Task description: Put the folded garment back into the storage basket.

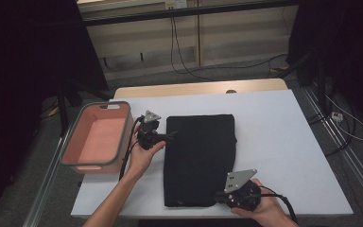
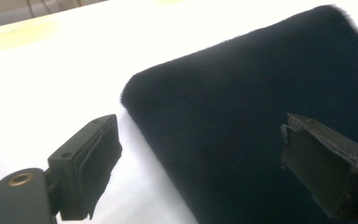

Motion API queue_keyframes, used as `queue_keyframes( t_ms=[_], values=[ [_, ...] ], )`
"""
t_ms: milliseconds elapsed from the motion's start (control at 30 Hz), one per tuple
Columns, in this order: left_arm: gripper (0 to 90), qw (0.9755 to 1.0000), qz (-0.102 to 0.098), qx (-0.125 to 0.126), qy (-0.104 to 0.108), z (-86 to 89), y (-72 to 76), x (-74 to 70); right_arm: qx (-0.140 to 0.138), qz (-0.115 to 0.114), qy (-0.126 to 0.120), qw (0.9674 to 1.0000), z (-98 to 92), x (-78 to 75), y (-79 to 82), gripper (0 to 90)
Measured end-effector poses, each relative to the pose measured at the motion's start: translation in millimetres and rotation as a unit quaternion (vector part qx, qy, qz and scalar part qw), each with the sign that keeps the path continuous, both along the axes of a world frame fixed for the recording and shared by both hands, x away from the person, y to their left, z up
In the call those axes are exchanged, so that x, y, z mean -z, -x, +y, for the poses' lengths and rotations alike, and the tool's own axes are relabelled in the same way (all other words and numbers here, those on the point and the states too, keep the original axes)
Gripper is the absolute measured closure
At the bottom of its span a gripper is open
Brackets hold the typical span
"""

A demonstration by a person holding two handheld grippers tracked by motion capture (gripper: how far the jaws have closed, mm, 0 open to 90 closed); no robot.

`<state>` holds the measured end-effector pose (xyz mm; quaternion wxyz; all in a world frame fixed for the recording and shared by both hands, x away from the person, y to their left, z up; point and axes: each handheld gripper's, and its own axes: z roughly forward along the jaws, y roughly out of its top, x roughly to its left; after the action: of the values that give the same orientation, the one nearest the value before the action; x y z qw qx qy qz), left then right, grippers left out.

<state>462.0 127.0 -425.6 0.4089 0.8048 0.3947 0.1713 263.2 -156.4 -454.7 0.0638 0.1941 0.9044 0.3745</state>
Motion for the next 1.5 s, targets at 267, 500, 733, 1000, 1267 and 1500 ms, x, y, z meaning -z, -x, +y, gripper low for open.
queue_keyframes(
  t_ms=[267, 500, 733, 1000, 1267, 1500],
  values=[
    [9.8, 0.9999, 0.01, -0.006, -0.005, -4.0, -28.6, -1.3, 0.0, 0.006, -0.001, 1.0, -0.4, 0.0, -1.1, 82.2],
    [9.9, 0.9994, 0.026, -0.015, 0.018, -6.5, -51.6, 10.7, 0.0, 0.004, 0.001, 1.0, 0.1, 0.0, -0.8, 82.1],
    [16.3, 0.9978, 0.049, -0.044, 0.013, -4.5, -70.1, 22.7, -0.001, 0.006, 0.001, 1.0, 0.1, 0.3, -1.0, 82.0],
    [25.6, 0.9977, 0.064, -0.021, 0.012, -10.5, -71.2, 30.8, -0.002, 0.006, 0.002, 1.0, 0.0, 0.4, -1.2, 82.0],
    [38.2, 0.996, 0.083, -0.029, 0.017, -8.6, -75.0, 40.6, -0.001, 0.004, 0.003, 1.0, 0.4, 0.5, -0.9, 81.8],
    [50.3, 0.9962, 0.082, -0.013, 0.027, -12.2, -72.9, 42.7, -0.001, 0.007, 0.004, 1.0, 0.6, 0.6, -1.7, 81.8]
  ],
)
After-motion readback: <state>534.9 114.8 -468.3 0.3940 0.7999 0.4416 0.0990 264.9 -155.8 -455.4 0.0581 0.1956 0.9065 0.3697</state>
